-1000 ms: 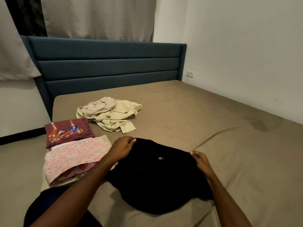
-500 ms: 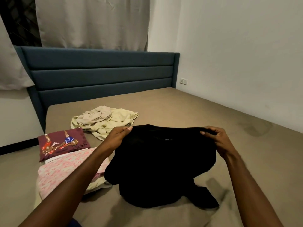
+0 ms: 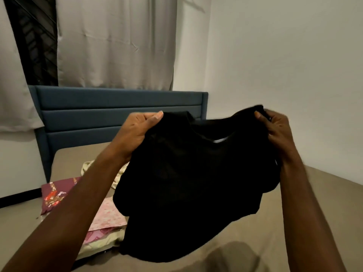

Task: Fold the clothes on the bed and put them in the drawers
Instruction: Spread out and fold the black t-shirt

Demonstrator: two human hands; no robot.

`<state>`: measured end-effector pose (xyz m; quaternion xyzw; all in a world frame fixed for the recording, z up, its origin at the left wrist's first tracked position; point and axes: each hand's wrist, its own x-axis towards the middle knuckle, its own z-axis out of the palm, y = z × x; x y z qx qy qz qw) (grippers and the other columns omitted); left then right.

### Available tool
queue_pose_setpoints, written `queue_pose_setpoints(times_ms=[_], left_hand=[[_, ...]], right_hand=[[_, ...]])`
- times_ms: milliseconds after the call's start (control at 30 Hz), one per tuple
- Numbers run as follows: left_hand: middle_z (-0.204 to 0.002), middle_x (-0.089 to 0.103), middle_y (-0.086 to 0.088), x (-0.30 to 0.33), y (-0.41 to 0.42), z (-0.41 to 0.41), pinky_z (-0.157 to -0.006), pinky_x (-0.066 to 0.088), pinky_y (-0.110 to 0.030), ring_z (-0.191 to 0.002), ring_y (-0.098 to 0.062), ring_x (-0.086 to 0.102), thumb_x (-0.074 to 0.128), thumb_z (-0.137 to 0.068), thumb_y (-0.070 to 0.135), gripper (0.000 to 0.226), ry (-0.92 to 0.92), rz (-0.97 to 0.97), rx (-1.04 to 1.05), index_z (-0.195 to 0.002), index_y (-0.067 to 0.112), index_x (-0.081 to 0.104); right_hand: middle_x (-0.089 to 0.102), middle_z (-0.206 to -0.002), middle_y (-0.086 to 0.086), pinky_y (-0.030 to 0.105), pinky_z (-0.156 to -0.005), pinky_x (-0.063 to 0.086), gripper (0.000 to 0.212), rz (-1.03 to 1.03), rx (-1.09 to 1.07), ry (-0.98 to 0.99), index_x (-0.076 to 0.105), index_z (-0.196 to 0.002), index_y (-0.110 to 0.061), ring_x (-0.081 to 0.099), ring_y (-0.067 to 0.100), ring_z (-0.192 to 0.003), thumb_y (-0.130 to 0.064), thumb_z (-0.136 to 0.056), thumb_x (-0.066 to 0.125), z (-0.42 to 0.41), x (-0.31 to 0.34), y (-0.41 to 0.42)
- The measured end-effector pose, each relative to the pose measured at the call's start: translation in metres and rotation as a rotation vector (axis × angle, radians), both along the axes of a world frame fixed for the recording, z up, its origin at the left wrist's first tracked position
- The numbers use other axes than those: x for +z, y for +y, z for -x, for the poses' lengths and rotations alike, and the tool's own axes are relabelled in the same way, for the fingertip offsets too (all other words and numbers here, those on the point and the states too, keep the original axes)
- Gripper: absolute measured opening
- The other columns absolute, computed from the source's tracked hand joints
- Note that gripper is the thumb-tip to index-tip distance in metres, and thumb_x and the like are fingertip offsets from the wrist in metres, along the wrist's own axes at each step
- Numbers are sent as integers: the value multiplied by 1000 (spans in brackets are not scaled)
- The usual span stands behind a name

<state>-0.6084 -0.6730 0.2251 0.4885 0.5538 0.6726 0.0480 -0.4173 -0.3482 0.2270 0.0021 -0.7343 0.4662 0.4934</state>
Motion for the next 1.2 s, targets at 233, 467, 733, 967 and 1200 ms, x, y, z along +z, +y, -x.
queue_pose_setpoints(times_ms=[233,467,733,967,1200], left_hand=[[-68,54,-9,-15,63,104,-64,40,-34,-66,-18,52,55,-98,56,63,197,334,405,-74,-2,60],[-138,54,-14,-179,122,120,-100,47,-50,-123,-37,56,51,-102,44,49,489,740,777,-142,16,47],[-171,-4,3,-412,44,-9,-124,3,-30,-158,-19,-2,40,-79,94,102,467,1155,41,-162,44,8],[-169,18,0,-410,33,-10,-125,17,-34,-156,-19,17,52,-92,59,80,669,1089,80,-161,29,24],[-95,68,15,-410,4,4,-70,55,-23,-78,-5,64,66,-75,23,26,500,881,188,-98,33,72]], right_hand=[[67,-79,-2,38,-71,46,45,-220,-204,-282,68,-87,-14,61,16,-74,-58,-96,62,90,3,67],[56,-140,24,52,-108,31,66,-436,-741,-875,42,-150,-12,49,41,-130,-56,-101,48,166,-187,85],[23,-169,11,51,-120,26,84,-285,-443,-1202,34,-159,-25,21,30,-155,-78,-96,21,42,-449,8],[46,-157,-6,42,-120,26,83,-181,-377,-961,58,-144,-26,37,16,-149,-82,-84,48,-5,-454,3],[25,-164,-30,45,-125,13,102,-220,-271,-1011,45,-147,-54,14,-2,-155,-87,-56,77,-62,-443,10]])
